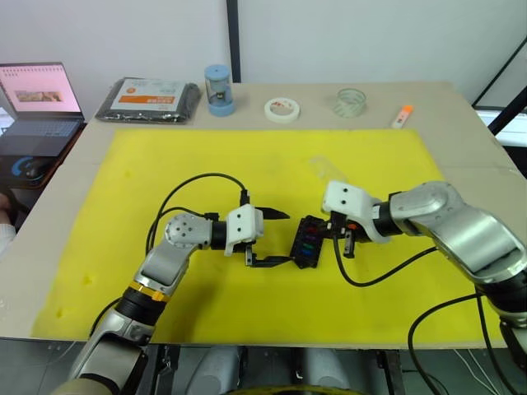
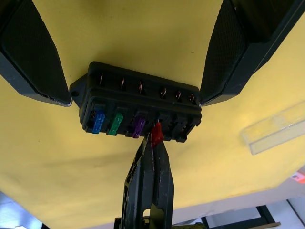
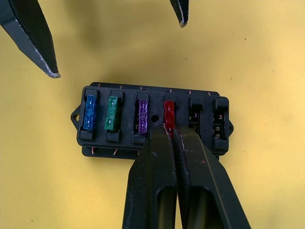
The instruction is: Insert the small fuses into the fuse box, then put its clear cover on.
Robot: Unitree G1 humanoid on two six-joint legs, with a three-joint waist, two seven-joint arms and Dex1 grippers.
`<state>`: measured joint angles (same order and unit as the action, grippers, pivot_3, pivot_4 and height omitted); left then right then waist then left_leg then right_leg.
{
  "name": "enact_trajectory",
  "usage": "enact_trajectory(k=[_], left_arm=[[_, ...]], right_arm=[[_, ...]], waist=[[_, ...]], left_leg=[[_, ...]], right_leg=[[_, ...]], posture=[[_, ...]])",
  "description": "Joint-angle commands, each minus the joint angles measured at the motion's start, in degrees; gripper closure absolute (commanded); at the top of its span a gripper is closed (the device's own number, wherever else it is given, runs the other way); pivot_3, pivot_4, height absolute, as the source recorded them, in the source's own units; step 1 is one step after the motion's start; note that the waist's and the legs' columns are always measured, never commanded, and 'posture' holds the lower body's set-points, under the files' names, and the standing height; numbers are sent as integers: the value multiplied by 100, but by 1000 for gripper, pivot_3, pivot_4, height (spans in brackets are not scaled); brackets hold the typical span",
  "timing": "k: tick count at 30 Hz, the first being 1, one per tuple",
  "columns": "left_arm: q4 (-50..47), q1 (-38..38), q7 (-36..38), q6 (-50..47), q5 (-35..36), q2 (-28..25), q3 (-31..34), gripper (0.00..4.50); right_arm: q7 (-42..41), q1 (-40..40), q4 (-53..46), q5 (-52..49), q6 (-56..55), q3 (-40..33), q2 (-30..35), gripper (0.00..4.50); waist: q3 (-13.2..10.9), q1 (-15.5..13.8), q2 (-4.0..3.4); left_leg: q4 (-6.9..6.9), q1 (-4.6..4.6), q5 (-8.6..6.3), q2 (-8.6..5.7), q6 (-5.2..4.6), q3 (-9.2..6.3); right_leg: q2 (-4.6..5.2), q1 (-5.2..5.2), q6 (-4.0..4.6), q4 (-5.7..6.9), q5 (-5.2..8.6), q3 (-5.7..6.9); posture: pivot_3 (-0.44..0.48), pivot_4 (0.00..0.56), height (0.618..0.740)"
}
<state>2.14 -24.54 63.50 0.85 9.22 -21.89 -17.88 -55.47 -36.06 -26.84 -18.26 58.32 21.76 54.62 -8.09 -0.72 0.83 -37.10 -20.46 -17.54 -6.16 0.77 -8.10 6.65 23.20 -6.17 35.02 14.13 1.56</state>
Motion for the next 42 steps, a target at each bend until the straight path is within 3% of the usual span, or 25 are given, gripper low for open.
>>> enact_trajectory(k=[1, 12, 18, 42], left_arm=[[-101, -65, -4, 88, 2, 2, -21, 58], [-91, -61, -12, 92, -10, -5, -18, 58], [-99, -46, -18, 97, -7, -5, -15, 0], [-71, -74, 17, 66, 22, -34, -3, 0]], right_arm=[[6, 25, -20, 41, -33, -51, -16, 4500], [-12, 26, -7, 43, -141, -81, -13, 4500], [-9, 27, -9, 39, -177, -97, -25, 2809], [-316, -40, 104, -242, -499, -603, -71, 2809]], waist=[[0, 0, 0], [0, 1, 0], [0, -3, 0], [0, -2, 0]], left_leg=[[0, 0, 0, 0, 0, 0], [0, 0, 0, 0, 0, 0], [0, -2, 0, 0, 0, 0], [1, -3, 0, 0, 0, 0]], right_leg=[[0, 0, 0, 0, 0, 0], [0, 0, 0, 0, 0, 0], [0, 1, 0, 0, 0, 0], [0, 2, 0, 0, 0, 0]], posture=[[0, 150, 740], [0, 150, 740], [0, 150, 740], [0, 150, 740]])
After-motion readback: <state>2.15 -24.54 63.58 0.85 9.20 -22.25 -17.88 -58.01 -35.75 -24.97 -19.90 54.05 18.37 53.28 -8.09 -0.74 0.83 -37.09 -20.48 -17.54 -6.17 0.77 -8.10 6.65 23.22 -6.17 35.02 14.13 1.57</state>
